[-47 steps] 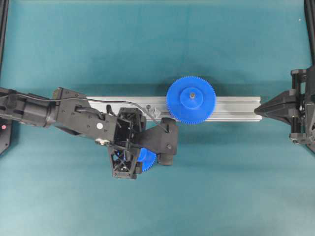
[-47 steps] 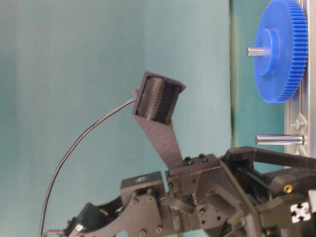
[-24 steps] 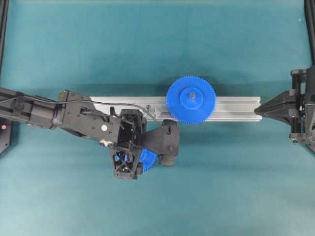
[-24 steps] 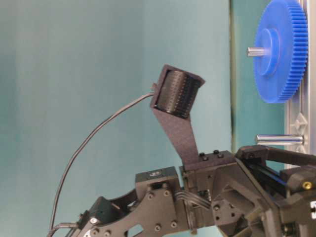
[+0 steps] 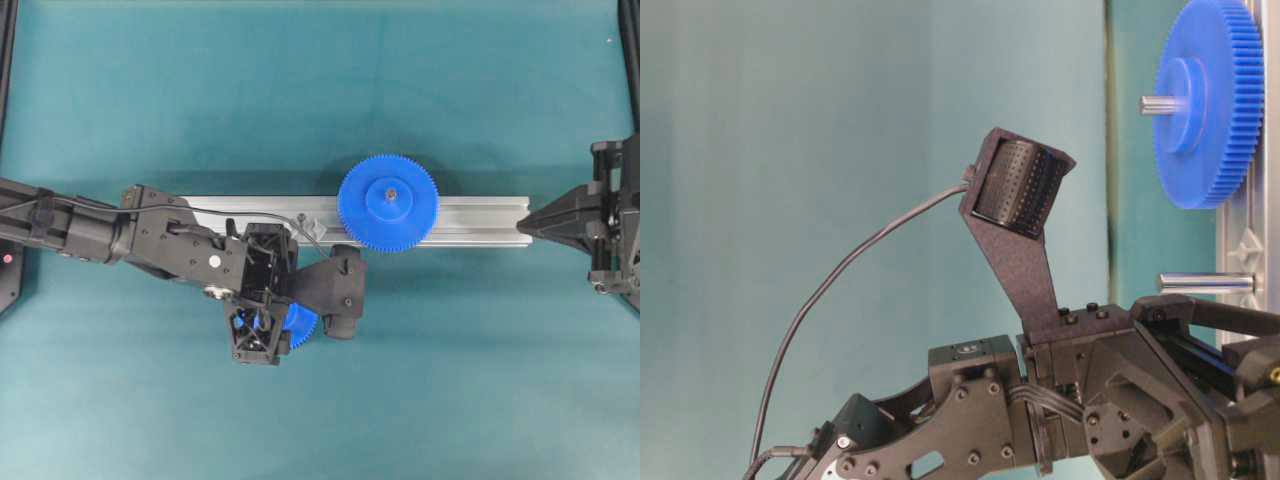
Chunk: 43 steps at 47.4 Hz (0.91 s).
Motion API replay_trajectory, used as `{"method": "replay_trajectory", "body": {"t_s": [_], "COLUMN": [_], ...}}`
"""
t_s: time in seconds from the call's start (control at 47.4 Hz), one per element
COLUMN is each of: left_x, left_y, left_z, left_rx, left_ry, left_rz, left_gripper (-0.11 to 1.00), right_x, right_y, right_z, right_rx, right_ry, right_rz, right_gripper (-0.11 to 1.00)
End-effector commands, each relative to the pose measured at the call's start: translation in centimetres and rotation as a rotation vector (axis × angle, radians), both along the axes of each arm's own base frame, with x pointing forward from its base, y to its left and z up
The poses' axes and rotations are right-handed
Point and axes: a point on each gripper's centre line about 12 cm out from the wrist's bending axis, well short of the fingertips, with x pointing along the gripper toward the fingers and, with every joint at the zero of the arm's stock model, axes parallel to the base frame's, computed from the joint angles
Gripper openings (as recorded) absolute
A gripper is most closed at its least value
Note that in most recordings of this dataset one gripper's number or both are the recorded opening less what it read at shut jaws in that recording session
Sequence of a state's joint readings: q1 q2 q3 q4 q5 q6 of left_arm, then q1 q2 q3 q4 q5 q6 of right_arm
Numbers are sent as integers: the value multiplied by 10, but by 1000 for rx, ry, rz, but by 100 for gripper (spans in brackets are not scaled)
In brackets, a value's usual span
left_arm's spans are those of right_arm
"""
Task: Find the location of the shaft and insert the small gear.
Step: 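Close the left gripper on the small blue gear's hub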
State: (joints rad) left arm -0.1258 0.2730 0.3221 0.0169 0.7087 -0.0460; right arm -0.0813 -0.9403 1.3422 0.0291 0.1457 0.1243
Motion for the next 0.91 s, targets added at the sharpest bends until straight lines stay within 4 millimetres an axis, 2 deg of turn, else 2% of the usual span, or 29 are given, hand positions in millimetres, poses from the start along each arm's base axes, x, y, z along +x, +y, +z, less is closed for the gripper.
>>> {"method": "replay_trajectory", "body": {"t_s": [0.0, 0.063, 0.211, 0.401, 0.886], "left_x": [0, -3, -10, -14, 0], "left_y": [-2, -1, 0, 2, 0], "left_z": [0, -5, -7, -7, 10], "left_rx": [2, 7, 19, 24, 16], "left_ry": [7, 39, 108, 138, 77], "left_rz": [-5, -5, -16, -12, -15], "left_gripper": [91, 88, 63, 63, 63], "right_x": [2, 3, 2, 2, 2], "right_y": [-1, -1, -1, -1, -1], "right_z": [3, 3, 3, 2, 2], "right_rx": [8, 8, 9, 8, 8], "right_ry": [-13, -10, -13, -8, -8], "right_rz": [-9, -10, -9, -9, -9], "right_gripper": [-1, -1, -1, -1, -1]}}
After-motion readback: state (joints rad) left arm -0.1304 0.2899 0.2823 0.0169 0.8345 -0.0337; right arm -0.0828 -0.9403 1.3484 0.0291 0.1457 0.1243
